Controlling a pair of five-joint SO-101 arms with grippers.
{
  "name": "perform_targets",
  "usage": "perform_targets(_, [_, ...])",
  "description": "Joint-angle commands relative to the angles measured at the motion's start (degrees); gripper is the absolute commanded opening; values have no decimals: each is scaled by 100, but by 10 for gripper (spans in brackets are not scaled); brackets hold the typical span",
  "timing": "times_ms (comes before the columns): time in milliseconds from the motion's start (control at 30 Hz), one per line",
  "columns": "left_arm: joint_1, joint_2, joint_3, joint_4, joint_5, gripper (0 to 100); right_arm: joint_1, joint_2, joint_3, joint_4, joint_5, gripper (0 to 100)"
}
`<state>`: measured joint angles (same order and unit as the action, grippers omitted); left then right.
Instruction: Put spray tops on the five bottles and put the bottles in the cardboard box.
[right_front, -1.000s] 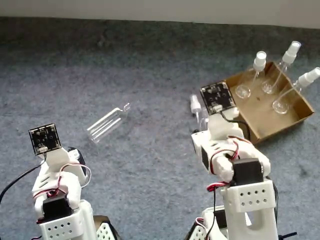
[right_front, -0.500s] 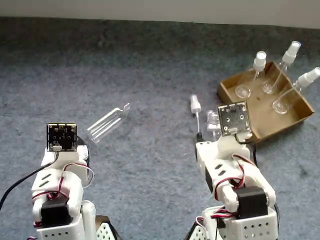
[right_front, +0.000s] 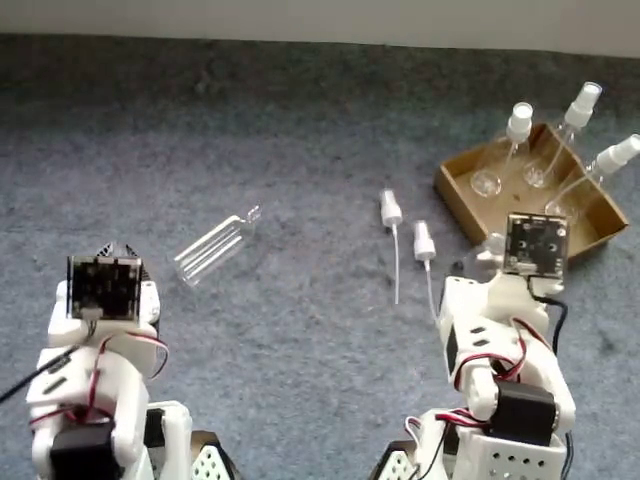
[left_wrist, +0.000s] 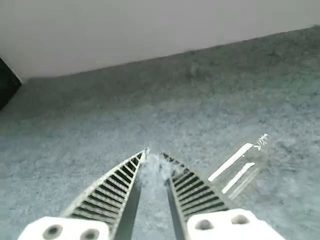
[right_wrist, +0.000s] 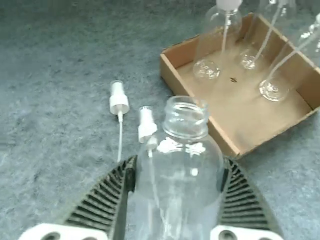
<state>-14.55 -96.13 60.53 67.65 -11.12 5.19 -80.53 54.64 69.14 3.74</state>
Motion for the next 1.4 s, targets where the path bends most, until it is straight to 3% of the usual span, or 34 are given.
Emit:
perform_targets(0, [593, 1525, -980, 26, -44, 5, 646, -75, -75, 40, -53, 155])
perform_targets(400, [3064, 4365, -2448, 18, 9, 7, 2220, -84, -31, 48, -53, 155])
perform_targets(500, [3503, 5103, -2985, -18, 492, 8, 2308, -84, 207, -13, -53, 155])
perform_targets(733, [3925, 7029, -4488, 26, 1231, 8, 2316, -84, 690, -620, -53, 155])
perform_targets(1033, [4286, 9262, -6220, 26, 1969, 8, 2316, -84, 725, -646, -62, 155])
perform_targets(1367, [4444, 11134, -7741, -18, 2048, 8, 2316, -84, 734, -646, -62, 155])
